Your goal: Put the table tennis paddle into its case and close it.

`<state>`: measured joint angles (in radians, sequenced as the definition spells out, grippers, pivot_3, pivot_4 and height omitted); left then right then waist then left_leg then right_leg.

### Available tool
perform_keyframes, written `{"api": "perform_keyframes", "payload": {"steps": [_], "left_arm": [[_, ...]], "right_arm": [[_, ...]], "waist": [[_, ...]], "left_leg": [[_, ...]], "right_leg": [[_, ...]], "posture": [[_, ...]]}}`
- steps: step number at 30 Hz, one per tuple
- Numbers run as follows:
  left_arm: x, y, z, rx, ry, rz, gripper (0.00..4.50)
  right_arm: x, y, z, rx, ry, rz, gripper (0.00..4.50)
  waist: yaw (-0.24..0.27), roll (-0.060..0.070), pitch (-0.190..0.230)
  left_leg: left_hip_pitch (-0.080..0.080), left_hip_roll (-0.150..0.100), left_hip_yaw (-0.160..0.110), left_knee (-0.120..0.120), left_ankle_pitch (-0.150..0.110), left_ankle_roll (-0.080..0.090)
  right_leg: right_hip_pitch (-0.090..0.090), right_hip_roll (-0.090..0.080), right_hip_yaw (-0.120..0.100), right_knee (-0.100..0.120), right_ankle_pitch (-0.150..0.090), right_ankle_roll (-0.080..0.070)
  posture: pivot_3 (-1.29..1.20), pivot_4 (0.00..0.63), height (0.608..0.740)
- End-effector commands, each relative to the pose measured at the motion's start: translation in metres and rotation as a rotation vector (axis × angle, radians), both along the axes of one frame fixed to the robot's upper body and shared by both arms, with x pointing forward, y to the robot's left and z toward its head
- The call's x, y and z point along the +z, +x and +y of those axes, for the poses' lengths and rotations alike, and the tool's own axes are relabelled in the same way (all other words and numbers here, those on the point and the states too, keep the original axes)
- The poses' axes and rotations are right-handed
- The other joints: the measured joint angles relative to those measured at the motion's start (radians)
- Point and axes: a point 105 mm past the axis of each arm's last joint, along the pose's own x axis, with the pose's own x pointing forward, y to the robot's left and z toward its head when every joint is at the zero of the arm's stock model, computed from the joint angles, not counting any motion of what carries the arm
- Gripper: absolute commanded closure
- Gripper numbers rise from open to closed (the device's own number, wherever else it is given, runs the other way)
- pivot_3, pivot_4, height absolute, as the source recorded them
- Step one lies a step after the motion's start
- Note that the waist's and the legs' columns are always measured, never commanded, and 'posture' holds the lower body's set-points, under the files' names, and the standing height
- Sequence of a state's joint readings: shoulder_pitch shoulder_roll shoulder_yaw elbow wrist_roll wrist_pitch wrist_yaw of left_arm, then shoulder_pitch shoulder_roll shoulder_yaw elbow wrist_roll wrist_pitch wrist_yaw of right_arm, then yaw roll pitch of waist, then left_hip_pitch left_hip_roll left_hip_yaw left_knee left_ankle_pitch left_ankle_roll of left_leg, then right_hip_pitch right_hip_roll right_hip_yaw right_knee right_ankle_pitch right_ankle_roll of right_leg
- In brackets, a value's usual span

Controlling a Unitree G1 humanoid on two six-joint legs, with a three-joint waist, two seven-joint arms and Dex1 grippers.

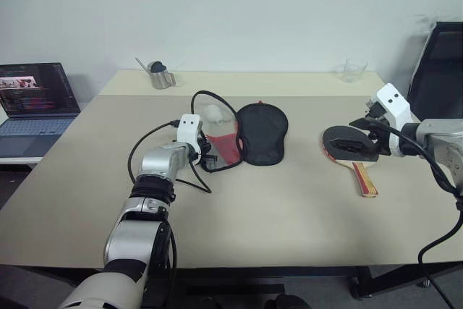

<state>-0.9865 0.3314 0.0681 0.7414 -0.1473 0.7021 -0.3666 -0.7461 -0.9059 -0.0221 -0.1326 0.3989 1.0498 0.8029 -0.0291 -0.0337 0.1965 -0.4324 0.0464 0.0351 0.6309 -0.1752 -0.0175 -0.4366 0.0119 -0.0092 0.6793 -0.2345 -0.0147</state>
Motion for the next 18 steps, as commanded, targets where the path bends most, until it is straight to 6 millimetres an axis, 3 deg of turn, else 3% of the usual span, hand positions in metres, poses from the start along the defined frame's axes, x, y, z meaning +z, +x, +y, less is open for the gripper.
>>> {"api": "perform_keyframes", "payload": {"steps": [1,8,9,12,18], "left_arm": [[0.022,0.007,0.002,-0.008,0.015,-0.078,4.47],[0.025,0.007,0.005,-0.027,0.015,-0.086,4.47],[0.025,0.007,0.005,-0.029,0.007,-0.084,3.97],[0.025,0.005,0.002,-0.039,-0.013,-0.080,3.09],[0.035,0.002,-0.001,-0.130,0.049,-0.127,0.91]], "right_arm": [[0.016,-0.003,0.001,0.004,0.010,-0.062,0.00],[0.013,-0.006,0.001,-0.003,0.019,-0.046,0.00],[0.012,-0.006,0.001,-0.005,0.019,-0.047,0.00],[0.012,-0.005,0.002,-0.004,0.020,-0.048,0.00],[0.006,-0.004,-0.001,-0.047,0.040,0.000,0.00]], "waist": [[0.000,0.000,0.000],[0.000,0.000,0.000],[0.000,0.000,0.000],[0.000,0.000,0.000],[0.000,0.000,0.000]], "left_leg": [[0.000,0.000,0.000,0.000,0.000,0.000],[0.000,0.000,0.000,0.000,0.000,0.000],[0.000,0.000,0.000,0.000,0.000,0.000],[0.000,0.000,0.000,0.000,0.000,0.000],[0.000,0.000,0.000,0.000,0.000,0.000]], "right_leg": [[0.000,0.000,0.000,0.000,0.000,0.000],[0.000,0.000,0.000,0.000,0.000,0.000],[0.000,0.000,0.000,0.000,0.000,0.000],[0.000,0.000,0.000,0.000,0.000,0.000],[0.000,0.000,0.000,0.000,0.000,0.000]], "posture": [[0.00,0.150,0.740],[0.00,0.150,0.740],[0.00,0.150,0.740],[0.00,0.150,0.740],[0.00,0.150,0.740]]}}
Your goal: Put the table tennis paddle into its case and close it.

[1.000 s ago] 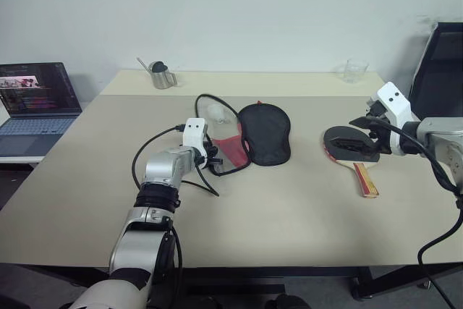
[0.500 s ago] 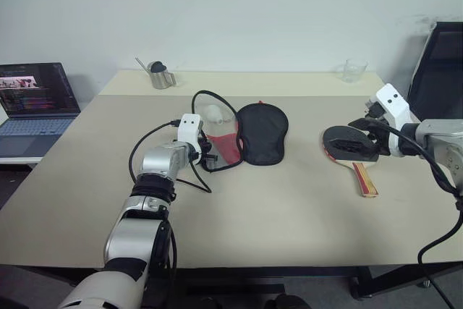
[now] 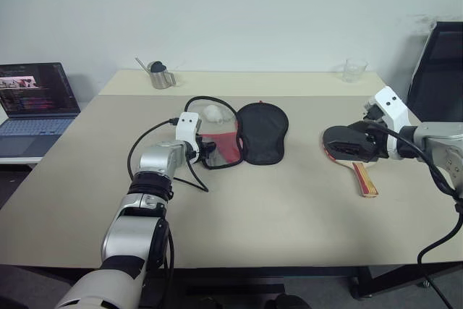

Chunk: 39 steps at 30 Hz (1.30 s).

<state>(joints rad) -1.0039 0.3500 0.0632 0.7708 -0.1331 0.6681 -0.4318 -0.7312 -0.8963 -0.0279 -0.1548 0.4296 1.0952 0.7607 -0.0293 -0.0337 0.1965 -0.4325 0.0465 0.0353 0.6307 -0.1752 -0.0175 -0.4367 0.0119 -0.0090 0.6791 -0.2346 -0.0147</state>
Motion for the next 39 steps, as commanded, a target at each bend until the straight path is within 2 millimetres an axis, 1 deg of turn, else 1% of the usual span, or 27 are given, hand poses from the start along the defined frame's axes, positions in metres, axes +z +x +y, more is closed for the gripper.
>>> {"api": "perform_keyframes", "payload": {"steps": [1,2,3,6,9,12,13,14,16,18,19,21,24,25,29,31,33,36,39], "left_arm": [[0.032,-0.002,-0.003,-0.132,0.063,-0.113,0.58],[0.035,-0.005,0.000,-0.171,0.084,-0.118,0.58],[0.037,-0.008,0.008,-0.203,0.126,-0.122,0.58],[0.038,-0.017,0.040,-0.246,0.296,-0.123,0.58],[0.029,-0.031,0.055,-0.344,0.407,-0.102,0.58],[0.011,-0.047,0.081,-0.376,0.506,-0.011,0.58],[0.009,-0.054,0.086,-0.409,0.521,0.006,0.58],[0.011,-0.061,0.087,-0.444,0.506,0.006,0.58],[0.029,-0.067,0.078,-0.498,0.420,-0.057,0.58],[0.049,-0.078,0.055,-0.630,0.336,-0.150,0.58],[0.058,-0.086,0.039,-0.707,0.295,-0.193,0.58],[0.069,-0.094,0.017,-0.797,0.239,-0.251,0.58],[0.075,-0.102,-0.009,-0.884,0.197,-0.281,0.58],[0.076,-0.104,-0.014,-0.900,0.193,-0.283,0.58],[0.072,-0.115,-0.034,-0.987,0.188,-0.275,0.58],[0.066,-0.118,-0.036,-1.012,0.216,-0.255,0.58],[0.062,-0.115,-0.030,-0.991,0.237,-0.238,0.58],[0.061,-0.114,-0.028,-0.984,0.242,-0.234,0.58],[0.062,-0.114,-0.029,-0.985,0.240,-0.238,0.58]], "right_arm": [[0.010,-0.002,-0.004,-0.038,0.023,-0.017,0.00],[0.008,-0.002,-0.007,-0.057,0.026,0.000,0.00],[0.005,-0.002,-0.011,-0.088,0.033,0.020,0.00],[-0.002,0.000,-0.024,-0.197,0.067,0.068,0.00],[-0.006,0.003,-0.036,-0.295,0.120,0.099,0.00],[-0.012,0.001,-0.044,-0.361,0.148,0.124,0.00],[-0.014,0.000,-0.045,-0.369,0.149,0.129,0.00],[-0.015,-0.001,-0.046,-0.382,0.151,0.133,0.00],[-0.020,-0.001,-0.055,-0.448,0.170,0.148,0.00],[-0.026,0.003,-0.063,-0.529,0.200,0.162,0.00],[-0.031,0.005,-0.068,-0.572,0.200,0.167,0.00],[-0.037,0.008,-0.072,-0.632,0.217,0.174,0.00],[-0.045,0.011,-0.066,-0.661,0.260,0.194,0.00],[-0.047,0.011,-0.065,-0.667,0.264,0.199,0.00],[-0.059,0.011,-0.074,-0.756,0.268,0.209,0.00],[-0.064,0.012,-0.075,-0.784,0.300,0.217,0.00],[-0.070,0.013,-0.072,-0.790,0.310,0.234,0.00],[-0.077,0.016,-0.066,-0.784,0.310,0.250,0.00],[-0.091,0.018,-0.061,-0.786,0.269,0.264,0.00]], "waist": [[-0.001,0.000,0.000],[-0.001,0.000,0.000],[-0.003,0.000,0.000],[-0.006,0.000,0.000],[-0.004,0.000,0.000],[-0.001,0.000,0.000],[-0.001,0.000,0.000],[-0.001,0.000,0.000],[0.001,0.000,0.000],[0.005,0.000,0.000],[0.007,0.000,0.000],[0.009,0.000,0.000],[0.004,0.000,0.000],[0.002,0.000,0.000],[-0.004,0.000,0.000],[-0.004,0.000,0.000],[-0.005,0.000,0.000],[-0.006,0.000,0.000],[-0.004,0.000,0.000]], "left_leg": [[0.000,0.000,0.000,0.000,0.000,0.000],[0.000,0.000,0.000,0.000,0.000,0.000],[0.000,0.000,0.000,0.000,0.000,0.000],[0.000,0.001,0.001,-0.001,0.000,0.000],[0.001,0.002,0.001,-0.002,0.000,0.000],[0.001,0.002,0.001,-0.001,0.000,0.000],[0.000,0.001,0.001,-0.001,0.000,0.000],[0.000,0.001,0.001,-0.001,0.000,0.000],[-0.001,0.002,0.001,-0.001,0.000,0.000],[-0.002,0.001,0.001,-0.001,0.000,0.000],[-0.002,0.001,0.000,-0.001,0.000,0.000],[-0.002,0.001,0.000,0.000,0.000,0.000],[-0.001,0.000,0.002,0.000,0.000,0.000],[-0.001,0.000,0.002,0.000,0.000,0.000],[-0.001,0.001,0.001,-0.001,0.000,0.000],[-0.001,0.001,0.000,-0.001,0.000,0.000],[0.000,0.002,0.000,-0.001,0.000,0.000],[0.000,0.002,0.000,-0.001,0.000,0.001],[0.000,0.001,0.000,-0.001,0.000,0.001]], "right_leg": [[0.000,0.000,0.000,0.000,0.000,0.000],[0.000,0.000,0.000,0.000,0.000,0.000],[0.000,0.000,0.000,0.000,0.000,0.000],[-0.001,0.000,0.001,0.000,0.000,0.000],[-0.002,-0.001,0.001,0.001,0.000,-0.001],[-0.002,-0.002,0.001,0.001,0.000,-0.001],[-0.002,-0.003,0.001,0.001,0.000,-0.001],[-0.002,-0.003,0.001,0.001,0.000,-0.001],[-0.002,-0.004,0.000,0.000,0.000,-0.001],[-0.003,-0.004,0.000,0.000,0.000,-0.001],[-0.002,-0.005,-0.001,0.000,0.000,-0.001],[-0.001,-0.005,-0.001,0.000,0.000,-0.001],[-0.001,-0.004,0.001,0.000,0.000,0.000],[-0.001,-0.004,0.001,0.000,0.000,0.000],[-0.002,0.001,0.001,0.000,0.000,0.000],[-0.002,0.002,0.001,0.001,0.000,-0.001],[-0.002,0.002,0.002,0.001,0.000,-0.001],[-0.002,0.003,0.002,0.002,0.000,-0.001],[-0.002,0.003,0.001,0.001,0.000,-0.001]], "posture": [[0.00,0.150,0.740],[0.00,0.150,0.740],[0.00,0.150,0.740],[0.00,0.150,0.740],[0.00,0.150,0.740],[0.00,0.150,0.740],[0.00,0.150,0.740],[0.00,0.150,0.740],[0.00,0.150,0.740],[0.00,0.150,0.740],[0.00,0.150,0.740],[0.00,0.150,0.740],[0.00,0.150,0.740],[0.00,0.150,0.740],[0.00,0.150,0.740],[0.00,0.150,0.740],[0.00,0.150,0.740],[0.00,0.150,0.740],[0.00,0.150,0.740]]}}
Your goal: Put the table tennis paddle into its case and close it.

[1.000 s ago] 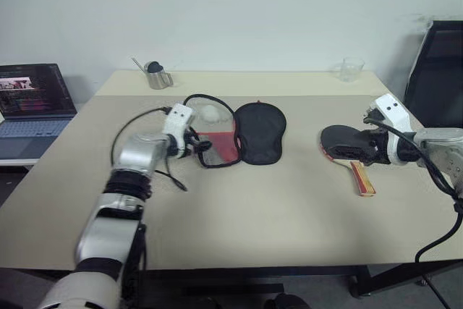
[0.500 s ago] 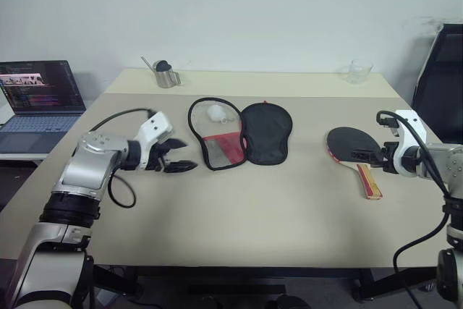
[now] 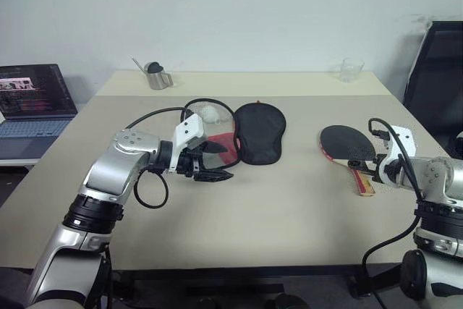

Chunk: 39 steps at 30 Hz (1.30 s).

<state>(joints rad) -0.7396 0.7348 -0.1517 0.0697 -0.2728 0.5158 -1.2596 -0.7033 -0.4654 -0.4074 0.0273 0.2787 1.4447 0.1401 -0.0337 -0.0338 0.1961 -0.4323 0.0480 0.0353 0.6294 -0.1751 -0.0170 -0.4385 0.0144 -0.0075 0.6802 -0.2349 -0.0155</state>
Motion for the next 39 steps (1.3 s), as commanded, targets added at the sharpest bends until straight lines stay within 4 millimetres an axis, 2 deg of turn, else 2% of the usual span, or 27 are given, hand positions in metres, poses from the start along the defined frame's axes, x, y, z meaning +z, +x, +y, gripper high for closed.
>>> {"api": "perform_keyframes", "payload": {"steps": [1,4,7,8,10,18,22,28,31,34,36,39], "left_arm": [[0.008,-0.001,0.000,-0.008,0.000,-0.036,0.58],[0.006,-0.001,0.001,0.003,-0.002,-0.036,0.58],[0.004,-0.001,0.001,0.004,0.005,-0.036,0.58],[0.005,-0.001,0.001,0.005,0.005,-0.037,0.56],[0.005,-0.001,0.002,0.008,0.005,-0.040,0.55],[0.004,0.000,0.002,0.012,0.010,-0.046,0.55],[0.005,0.001,0.005,0.025,0.014,-0.055,0.55],[0.006,0.004,0.015,0.062,0.027,-0.059,0.55],[0.005,0.005,0.025,0.095,0.038,-0.056,0.55],[0.004,0.004,0.029,0.109,0.040,-0.055,0.55],[0.003,0.003,0.031,0.118,0.040,-0.053,0.55],[0.001,0.003,0.032,0.132,0.039,-0.051,0.55]], "right_arm": [[-0.008,0.003,0.000,-0.016,-0.033,-0.006,0.00],[-0.025,0.005,0.002,-0.024,-0.044,0.018,0.00],[-0.032,0.007,-0.002,-0.036,-0.067,0.026,0.00],[-0.033,0.008,-0.002,-0.030,-0.077,0.023,0.19],[-0.032,0.010,-0.001,-0.013,-0.098,0.014,0.63],[-0.025,0.018,0.005,-0.002,-0.091,-0.017,3.38],[-0.009,0.023,0.014,0.013,-0.079,-0.066,3.44],[0.027,0.028,0.032,0.059,-0.073,-0.166,3.44],[0.065,0.036,0.059,0.101,-0.050,-0.270,3.44],[0.089,0.043,0.085,0.133,-0.015,-0.335,3.44],[0.096,0.049,0.103,0.158,0.015,-0.353,3.44],[0.090,0.060,0.132,0.204,0.038,-0.345,3.44]], "waist": [[0.001,0.000,0.000],[0.001,0.000,0.000],[0.000,-0.001,-0.001],[0.000,-0.002,-0.001],[0.000,-0.003,-0.002],[-0.007,-0.003,-0.002],[-0.012,-0.003,-0.002],[-0.016,-0.003,-0.002],[-0.018,-0.002,-0.001],[-0.021,-0.002,-0.001],[-0.018,-0.002,-0.001],[-0.014,-0.002,-0.001]], "left_leg": [[0.000,0.000,0.000,0.000,0.000,0.000],[-0.001,0.000,0.001,0.000,0.000,0.000],[0.000,0.000,0.000,0.001,0.000,0.000],[0.001,0.000,0.000,0.001,0.000,0.000],[0.001,0.000,0.000,0.001,0.000,0.000],[0.002,0.000,0.000,0.001,0.000,0.000],[0.002,0.000,0.000,0.001,0.000,0.000],[0.000,0.000,0.000,-0.001,0.000,0.000],[-0.001,0.000,0.000,-0.002,0.000,0.000],[0.000,0.001,0.000,-0.002,0.000,0.001],[-0.001,0.001,0.000,-0.002,0.000,0.001],[-0.001,0.001,0.000,-0.002,0.000,0.001]], "right_leg": [[0.000,0.000,0.000,0.000,0.000,0.000],[0.000,-0.001,0.001,-0.001,0.000,0.000],[0.001,-0.001,0.000,-0.001,0.000,0.000],[0.002,-0.001,0.000,-0.001,0.000,0.001],[0.003,-0.001,0.000,-0.001,0.000,0.001],[0.003,0.000,0.001,-0.001,0.000,0.001],[0.003,0.000,0.001,0.000,0.000,0.001],[-0.001,0.000,0.003,0.000,0.000,0.000],[-0.003,0.001,0.004,0.000,0.000,0.000],[-0.003,0.001,0.005,0.000,0.000,0.000],[-0.003,0.001,0.004,0.000,0.000,0.000],[-0.003,0.000,0.003,-0.001,0.000,0.000]], "posture": [[0.00,0.150,0.740],[0.00,0.150,0.740],[0.00,0.150,0.740],[0.00,0.150,0.740],[0.00,0.150,0.740],[0.00,0.150,0.740],[0.00,0.150,0.740],[0.00,0.150,0.740],[0.00,0.150,0.740],[0.00,0.150,0.740],[0.00,0.150,0.740],[0.00,0.150,0.740]]}}
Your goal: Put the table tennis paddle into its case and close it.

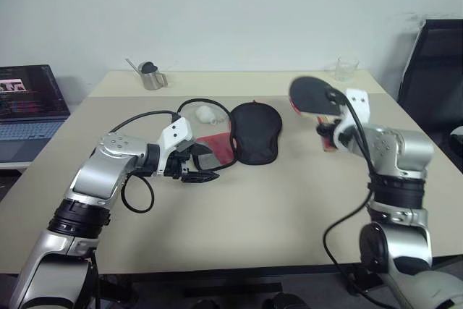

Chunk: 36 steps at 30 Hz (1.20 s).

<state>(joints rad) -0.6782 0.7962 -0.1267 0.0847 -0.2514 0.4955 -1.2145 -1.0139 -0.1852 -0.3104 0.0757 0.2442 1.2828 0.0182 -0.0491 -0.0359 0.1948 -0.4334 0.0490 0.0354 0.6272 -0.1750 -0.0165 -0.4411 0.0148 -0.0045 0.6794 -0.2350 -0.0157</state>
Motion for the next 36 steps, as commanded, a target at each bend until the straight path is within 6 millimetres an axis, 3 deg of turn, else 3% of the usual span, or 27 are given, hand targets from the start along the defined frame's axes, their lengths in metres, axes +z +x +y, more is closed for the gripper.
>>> {"api": "perform_keyframes", "payload": {"steps": [1,3,10,15,23,36], "left_arm": [[0.012,-0.001,0.003,0.018,-0.006,-0.049,0.55],[0.011,-0.003,0.002,0.019,-0.013,-0.049,0.55],[0.009,-0.011,0.004,0.046,-0.019,-0.042,0.55],[0.007,-0.017,0.007,0.068,-0.014,-0.036,0.55],[0.006,-0.023,0.012,0.099,0.001,-0.030,0.55],[0.005,-0.028,0.012,0.112,0.004,-0.023,0.55]], "right_arm": [[0.004,0.013,0.028,0.037,0.004,-0.050,3.44],[0.002,0.020,0.051,0.077,0.012,-0.066,3.44],[-0.004,0.040,0.102,0.135,0.060,-0.069,3.44],[-0.011,0.045,0.120,0.152,0.081,-0.049,3.44],[-0.034,0.046,0.135,0.130,0.105,0.003,3.44],[-0.048,0.053,0.121,0.042,0.075,0.023,3.44]], "waist": [[0.001,0.000,0.000],[0.001,0.000,0.000],[0.000,0.000,0.000],[0.000,0.000,0.000],[-0.001,0.000,0.000],[0.000,0.000,0.000]], "left_leg": [[0.000,0.000,0.000,0.000,0.000,0.000],[0.000,-0.001,0.000,0.000,0.000,0.000],[-0.001,0.000,0.000,0.000,0.000,0.000],[-0.001,0.000,0.000,-0.001,0.000,0.000],[-0.001,0.000,-0.001,-0.001,0.000,0.000],[-0.001,0.000,-0.001,-0.001,0.000,0.000]], "right_leg": [[0.000,0.000,0.000,0.000,0.000,0.000],[0.000,-0.001,0.000,0.000,0.000,0.000],[-0.001,-0.001,0.000,-0.001,0.000,0.000],[0.000,-0.001,0.000,-0.001,0.000,0.000],[0.000,-0.002,0.000,-0.001,0.000,0.000],[0.000,-0.002,-0.001,-0.001,0.000,0.000]], "posture": [[0.00,0.150,0.740],[0.00,0.150,0.740],[0.00,0.150,0.740],[0.00,0.150,0.740],[0.00,0.150,0.740],[0.00,0.150,0.740]]}}
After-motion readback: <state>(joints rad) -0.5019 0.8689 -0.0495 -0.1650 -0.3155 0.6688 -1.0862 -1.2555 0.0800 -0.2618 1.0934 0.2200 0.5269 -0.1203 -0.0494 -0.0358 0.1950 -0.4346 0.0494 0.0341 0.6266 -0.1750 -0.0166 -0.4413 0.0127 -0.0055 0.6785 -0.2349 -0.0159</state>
